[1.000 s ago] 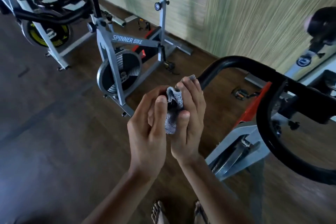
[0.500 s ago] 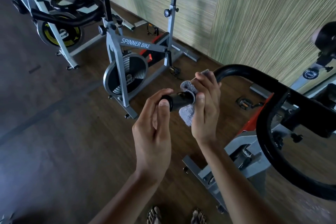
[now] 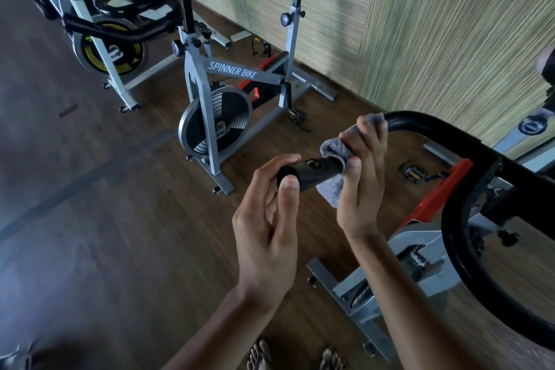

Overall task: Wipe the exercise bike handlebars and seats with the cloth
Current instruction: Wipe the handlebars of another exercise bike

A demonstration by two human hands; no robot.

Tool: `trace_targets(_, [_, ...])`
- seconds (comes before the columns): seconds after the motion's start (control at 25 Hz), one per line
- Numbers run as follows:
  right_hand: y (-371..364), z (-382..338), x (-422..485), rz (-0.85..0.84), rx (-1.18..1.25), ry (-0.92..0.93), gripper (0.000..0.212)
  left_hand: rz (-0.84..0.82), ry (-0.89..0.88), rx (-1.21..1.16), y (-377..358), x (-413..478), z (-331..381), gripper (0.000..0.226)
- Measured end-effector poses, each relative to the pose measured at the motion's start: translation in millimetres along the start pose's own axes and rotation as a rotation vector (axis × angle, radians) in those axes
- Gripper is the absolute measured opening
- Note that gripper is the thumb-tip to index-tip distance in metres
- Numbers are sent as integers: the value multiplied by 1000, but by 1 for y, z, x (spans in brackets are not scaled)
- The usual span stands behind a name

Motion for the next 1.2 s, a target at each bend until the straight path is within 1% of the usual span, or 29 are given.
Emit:
trace_targets(0.04, [2,4,4,3,-5,-2,48,-12,-9,18,1,2,2,32])
trace_targets(0.12, [5,10,11,57,11,-94,46,-15,-24,17,5,9,2,37])
trace_targets(0.16, [5,9,12,77,19,-127,41,-16,23,-51,8,18,-4,40])
trace_targets(0.2, [4,6,10,80,16,-126,38,-38,121,-144,8,30,-12,41])
trace_targets(0.24, [2,2,7,65,8,-96,37,-91,234,-206,3,46,-25,40])
trace_targets(0.28, [1,1,5,48,-5,-65,38,-183,335,-223,-6,63,-37,34])
trace_targets(0.32, [2,2,5,35,-24,-51,38,-288,407,-195,-18,79,-47,29])
trace_targets(0.36, [2,5,6,29,-51,-55,38,-388,441,-155,-33,93,-53,28])
trace_targets(0.4, [4,10,9,32,-78,-72,39,-480,448,-136,-47,103,-57,29])
trace_targets(0.48, [7,17,14,63,-129,-99,42,-650,435,-192,-71,110,-60,31])
trace_targets(0.56, [10,22,19,100,-205,-99,47,-806,383,-233,-82,109,-58,33])
trace_targets(0.68, [17,26,29,157,-378,-90,51,-955,272,-96,-86,115,-52,45])
trace_targets(0.76, [20,28,33,200,-480,-86,51,-986,210,3,-88,120,-48,51])
trace_targets(0.84, [20,31,35,226,-548,-93,52,-979,146,91,-91,125,-46,53])
trace_targets(0.88, [21,33,36,239,-583,-96,53,-979,120,119,-95,125,-45,57])
trace_targets(0.92, [22,34,37,249,-614,-99,54,-966,112,139,-99,126,-43,68])
trace_targets(1.0, [25,34,40,263,-688,-104,52,-927,157,142,-105,128,-44,91])
trace_targets(1.04, [28,33,41,271,-728,-106,51,-926,174,133,-108,127,-43,96])
trace_targets(1.2, [36,30,43,315,-895,-105,49,-954,126,138,-111,125,-42,90])
Point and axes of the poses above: each hand's wrist, its own x-axis towards the middle knuckle, its own y-axis out of the back of the hand, z = x × y, the point moved 4 cm from there along x, towards the middle knuckle, and after that the axes turned 4 degrees about x, right-handed, at the moved point
